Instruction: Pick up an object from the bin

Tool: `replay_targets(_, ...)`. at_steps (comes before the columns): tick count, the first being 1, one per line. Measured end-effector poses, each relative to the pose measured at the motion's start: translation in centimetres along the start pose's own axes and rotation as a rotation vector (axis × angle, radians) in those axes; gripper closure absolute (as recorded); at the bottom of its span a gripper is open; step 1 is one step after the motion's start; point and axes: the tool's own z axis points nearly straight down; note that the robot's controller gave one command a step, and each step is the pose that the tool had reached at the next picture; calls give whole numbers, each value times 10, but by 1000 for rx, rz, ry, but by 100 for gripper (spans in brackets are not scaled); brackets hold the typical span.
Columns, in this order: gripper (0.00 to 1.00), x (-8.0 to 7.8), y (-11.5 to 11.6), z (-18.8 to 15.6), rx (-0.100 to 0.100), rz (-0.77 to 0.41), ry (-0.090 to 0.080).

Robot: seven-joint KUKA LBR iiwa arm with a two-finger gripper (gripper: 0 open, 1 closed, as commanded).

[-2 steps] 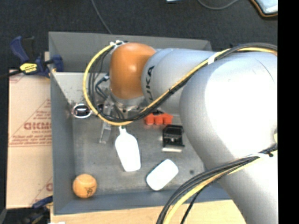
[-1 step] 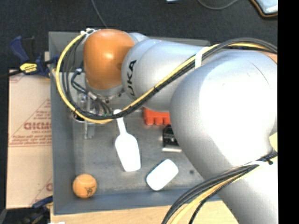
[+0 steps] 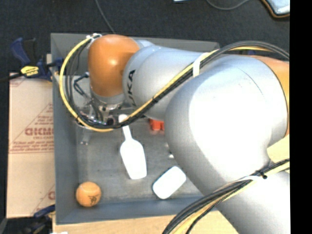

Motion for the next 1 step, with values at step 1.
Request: replay_targets(1,0,4,-7,31,-9,-138,-10)
